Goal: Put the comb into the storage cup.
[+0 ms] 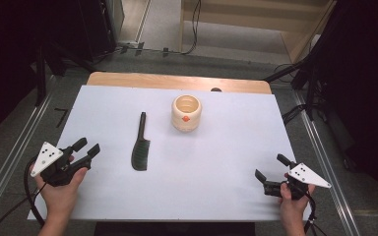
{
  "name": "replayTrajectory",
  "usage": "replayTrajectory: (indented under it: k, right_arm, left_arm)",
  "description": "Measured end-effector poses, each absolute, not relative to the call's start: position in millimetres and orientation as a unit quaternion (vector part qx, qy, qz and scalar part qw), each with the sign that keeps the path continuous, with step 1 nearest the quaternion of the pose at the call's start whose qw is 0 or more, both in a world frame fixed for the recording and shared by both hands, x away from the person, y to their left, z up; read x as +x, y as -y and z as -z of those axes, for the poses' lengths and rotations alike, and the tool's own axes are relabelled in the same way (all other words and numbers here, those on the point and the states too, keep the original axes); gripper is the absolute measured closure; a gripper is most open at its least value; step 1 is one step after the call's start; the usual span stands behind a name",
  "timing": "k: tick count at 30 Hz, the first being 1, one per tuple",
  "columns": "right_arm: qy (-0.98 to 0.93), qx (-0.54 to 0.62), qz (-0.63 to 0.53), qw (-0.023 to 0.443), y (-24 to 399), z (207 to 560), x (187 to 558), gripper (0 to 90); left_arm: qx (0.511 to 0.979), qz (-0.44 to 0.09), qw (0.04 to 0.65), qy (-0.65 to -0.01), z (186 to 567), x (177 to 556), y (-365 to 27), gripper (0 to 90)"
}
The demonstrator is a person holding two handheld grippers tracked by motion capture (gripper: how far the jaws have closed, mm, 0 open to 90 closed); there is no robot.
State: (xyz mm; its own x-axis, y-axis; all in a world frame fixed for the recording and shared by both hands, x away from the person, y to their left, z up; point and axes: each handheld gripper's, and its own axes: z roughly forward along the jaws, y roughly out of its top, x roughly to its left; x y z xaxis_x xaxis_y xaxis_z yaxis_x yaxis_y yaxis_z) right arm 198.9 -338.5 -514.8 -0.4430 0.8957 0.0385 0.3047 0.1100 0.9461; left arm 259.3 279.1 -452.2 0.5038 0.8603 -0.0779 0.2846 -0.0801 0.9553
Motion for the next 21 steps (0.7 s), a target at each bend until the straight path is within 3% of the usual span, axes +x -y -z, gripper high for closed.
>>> replayTrajectory:
  k: [10, 21]
  right_arm:
    - [-0.687, 0.433, -0.504, 0.294, 338.1, 515.1, 198.9, 0.0]
    - [-0.693, 0.426, -0.502, 0.294, 337.0, 515.4, 199.2, 0.0]
  left_arm:
    - [0.716, -0.232, 0.531, -0.389, 444.2, 287.8, -252.6, 87.4]
    - [0.745, -0.207, 0.523, -0.358, 439.8, 321.7, -225.6, 90.0]
